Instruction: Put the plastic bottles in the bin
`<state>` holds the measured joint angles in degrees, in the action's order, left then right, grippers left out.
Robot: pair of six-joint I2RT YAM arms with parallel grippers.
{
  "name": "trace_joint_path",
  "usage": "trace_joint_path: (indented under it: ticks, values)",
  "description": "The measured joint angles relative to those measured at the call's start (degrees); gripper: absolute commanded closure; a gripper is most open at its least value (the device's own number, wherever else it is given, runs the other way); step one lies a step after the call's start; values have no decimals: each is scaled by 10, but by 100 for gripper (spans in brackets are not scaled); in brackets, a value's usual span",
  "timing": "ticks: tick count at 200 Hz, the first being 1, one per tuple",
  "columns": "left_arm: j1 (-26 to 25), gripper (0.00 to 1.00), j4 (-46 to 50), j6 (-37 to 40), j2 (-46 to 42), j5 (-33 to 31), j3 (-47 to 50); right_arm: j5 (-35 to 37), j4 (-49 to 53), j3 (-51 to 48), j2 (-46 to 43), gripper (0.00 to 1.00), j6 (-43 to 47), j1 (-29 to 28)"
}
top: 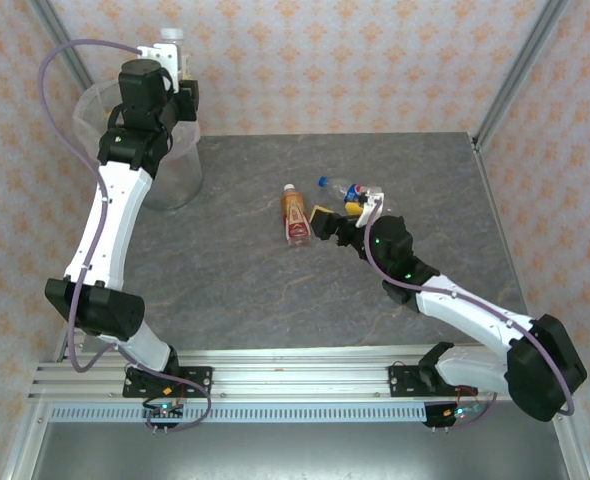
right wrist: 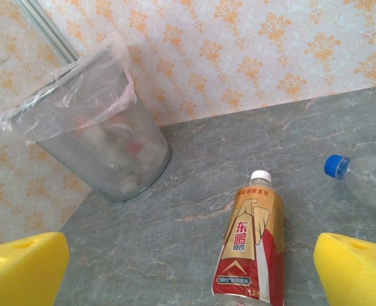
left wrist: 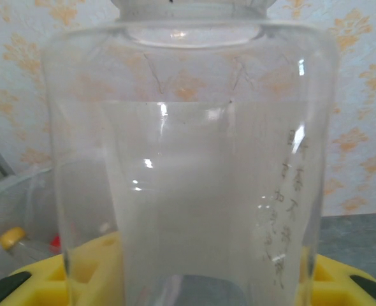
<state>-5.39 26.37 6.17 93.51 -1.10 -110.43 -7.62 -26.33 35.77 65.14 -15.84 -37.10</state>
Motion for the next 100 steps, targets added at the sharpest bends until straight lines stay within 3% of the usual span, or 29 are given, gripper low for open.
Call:
trace_joint_path:
  ticks: [27,100]
  values:
    - [15,61,1,59,45,-42,-53,4,-3,-2,0,1,-2,0]
    - [100,61,27,133,181,-101,-201,13,-7,-9,0,1,-9,0]
